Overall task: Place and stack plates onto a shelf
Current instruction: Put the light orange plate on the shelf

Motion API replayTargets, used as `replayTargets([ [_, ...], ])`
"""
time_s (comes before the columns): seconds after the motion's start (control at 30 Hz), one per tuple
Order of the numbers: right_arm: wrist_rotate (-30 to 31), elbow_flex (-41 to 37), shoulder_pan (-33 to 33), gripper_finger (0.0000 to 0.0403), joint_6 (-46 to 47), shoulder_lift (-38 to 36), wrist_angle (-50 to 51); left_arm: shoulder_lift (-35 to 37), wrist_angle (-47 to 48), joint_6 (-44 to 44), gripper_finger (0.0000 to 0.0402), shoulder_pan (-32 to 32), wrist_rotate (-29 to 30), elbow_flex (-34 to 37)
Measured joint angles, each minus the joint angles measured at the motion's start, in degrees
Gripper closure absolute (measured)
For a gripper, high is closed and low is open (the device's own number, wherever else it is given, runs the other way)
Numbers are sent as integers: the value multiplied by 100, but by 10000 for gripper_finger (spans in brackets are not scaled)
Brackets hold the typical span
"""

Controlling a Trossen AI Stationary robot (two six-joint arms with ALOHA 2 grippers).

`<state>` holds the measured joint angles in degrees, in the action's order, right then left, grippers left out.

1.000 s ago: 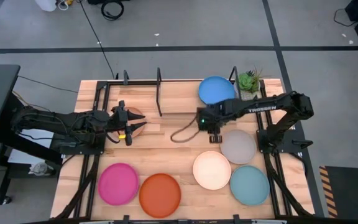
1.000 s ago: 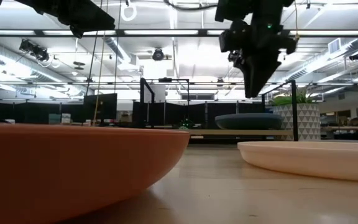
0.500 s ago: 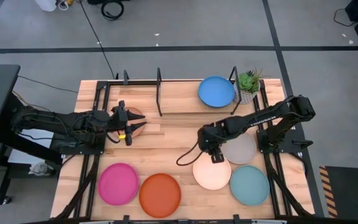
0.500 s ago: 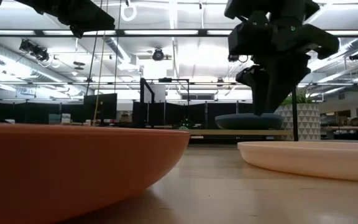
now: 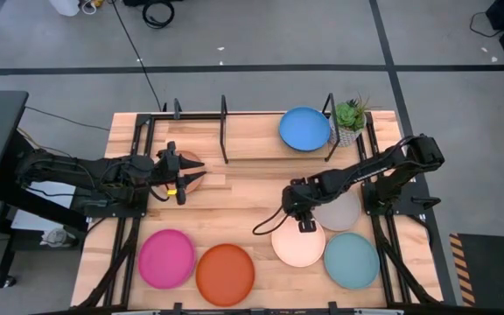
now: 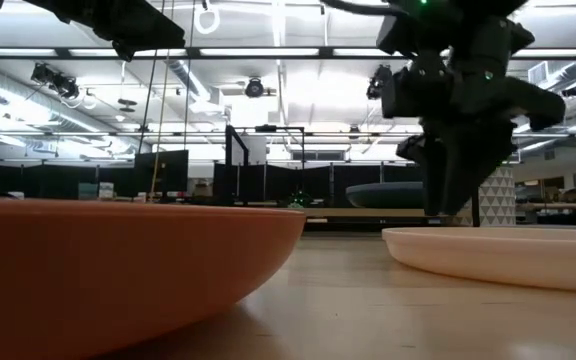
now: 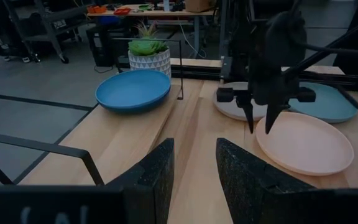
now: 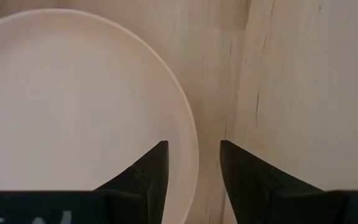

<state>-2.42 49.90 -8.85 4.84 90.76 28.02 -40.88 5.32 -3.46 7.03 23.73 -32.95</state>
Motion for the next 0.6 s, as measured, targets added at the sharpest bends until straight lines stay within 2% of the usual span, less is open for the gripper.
replayTargets([
  [0.17,-2,-208,1,255,122,2,-38,0,0,0,274,0,0,0],
  [0.3,-10,-391,1,272,124,2,-18,0,2,-35,274,0,0,0],
  [0.43,-52,-471,23,305,122,2,-52,0,2,-34,274,-2,0,0],
  [0.6,-61,-478,191,369,290,3,-150,1,2,-36,274,-6,0,0],
])
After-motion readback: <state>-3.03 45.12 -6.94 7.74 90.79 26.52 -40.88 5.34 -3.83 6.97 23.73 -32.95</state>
